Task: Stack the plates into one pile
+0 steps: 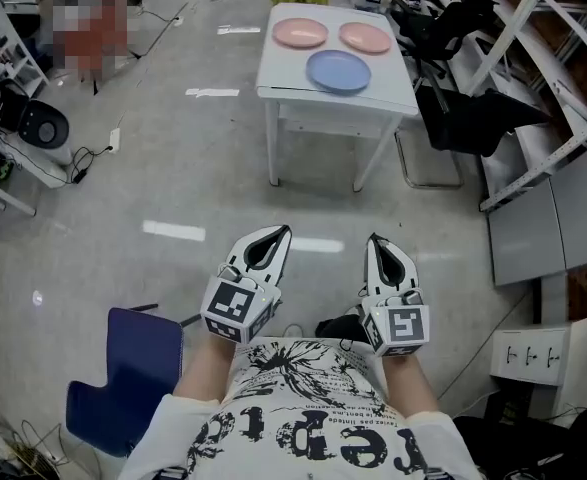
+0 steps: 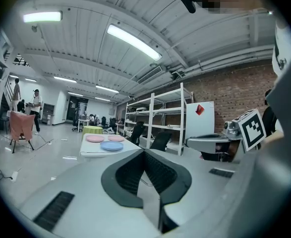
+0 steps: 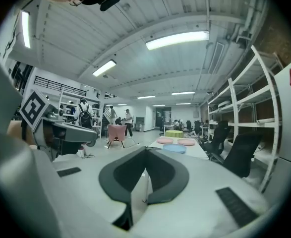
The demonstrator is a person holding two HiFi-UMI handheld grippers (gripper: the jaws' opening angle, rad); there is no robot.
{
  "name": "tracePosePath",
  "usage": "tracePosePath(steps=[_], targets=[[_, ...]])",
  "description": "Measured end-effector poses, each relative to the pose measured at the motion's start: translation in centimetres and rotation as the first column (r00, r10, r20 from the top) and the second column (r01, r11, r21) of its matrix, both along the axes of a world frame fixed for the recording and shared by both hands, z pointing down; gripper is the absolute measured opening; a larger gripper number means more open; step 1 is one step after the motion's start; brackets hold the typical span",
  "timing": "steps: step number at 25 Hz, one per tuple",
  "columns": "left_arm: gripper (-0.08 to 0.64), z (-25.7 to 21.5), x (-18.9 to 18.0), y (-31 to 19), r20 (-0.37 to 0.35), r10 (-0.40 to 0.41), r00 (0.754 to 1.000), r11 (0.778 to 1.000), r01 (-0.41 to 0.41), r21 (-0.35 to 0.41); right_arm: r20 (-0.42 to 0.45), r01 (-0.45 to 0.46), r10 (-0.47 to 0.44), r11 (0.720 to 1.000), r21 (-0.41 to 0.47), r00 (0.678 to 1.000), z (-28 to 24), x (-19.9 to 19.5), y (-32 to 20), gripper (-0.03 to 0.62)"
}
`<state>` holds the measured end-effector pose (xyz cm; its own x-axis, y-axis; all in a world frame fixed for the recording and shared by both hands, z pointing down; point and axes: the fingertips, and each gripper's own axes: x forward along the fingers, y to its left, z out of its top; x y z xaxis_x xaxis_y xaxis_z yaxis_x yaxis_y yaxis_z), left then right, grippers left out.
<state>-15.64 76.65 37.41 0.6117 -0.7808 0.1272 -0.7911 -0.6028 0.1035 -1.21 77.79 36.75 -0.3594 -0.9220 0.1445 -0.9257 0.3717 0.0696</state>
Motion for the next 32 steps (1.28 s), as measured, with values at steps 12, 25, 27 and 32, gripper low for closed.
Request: tracePosePath(steps=[12, 25, 27, 32], targets=[[0.005, 1.6, -0.3, -6.0, -0.003, -0.078, 0.997, 0.996, 0.078, -0.052, -0.07, 0.153, -0.157, 0.986, -0.062, 0.985, 2.9, -1.9, -7.3, 0.006], [0.005, 2.7, 6.2, -26.3, -0.009, -0.175, 0.985, 0.974, 0.172, -0.148, -0.119, 0.189, -0.197, 0.979, -0.074, 0.973, 3.2, 5.8, -27.9, 0.006], [0.005, 2.3, 7.4, -29.9, -0.006, -0.187, 0.982, 0.971, 0.184, -0.15, -0.121, 0.202, -0.21, 0.977, -0.074, 0.97, 2.8, 7.0, -31.8, 0.006], [0.005, 1.5, 9.8, -39.0, 0.005, -0.22, 0.975, 0.966, 0.219, -0.137, -0.125, 0.218, -0.226, 0.973, -0.072, 0.966, 2.0, 10.0, -41.1, 0.006]])
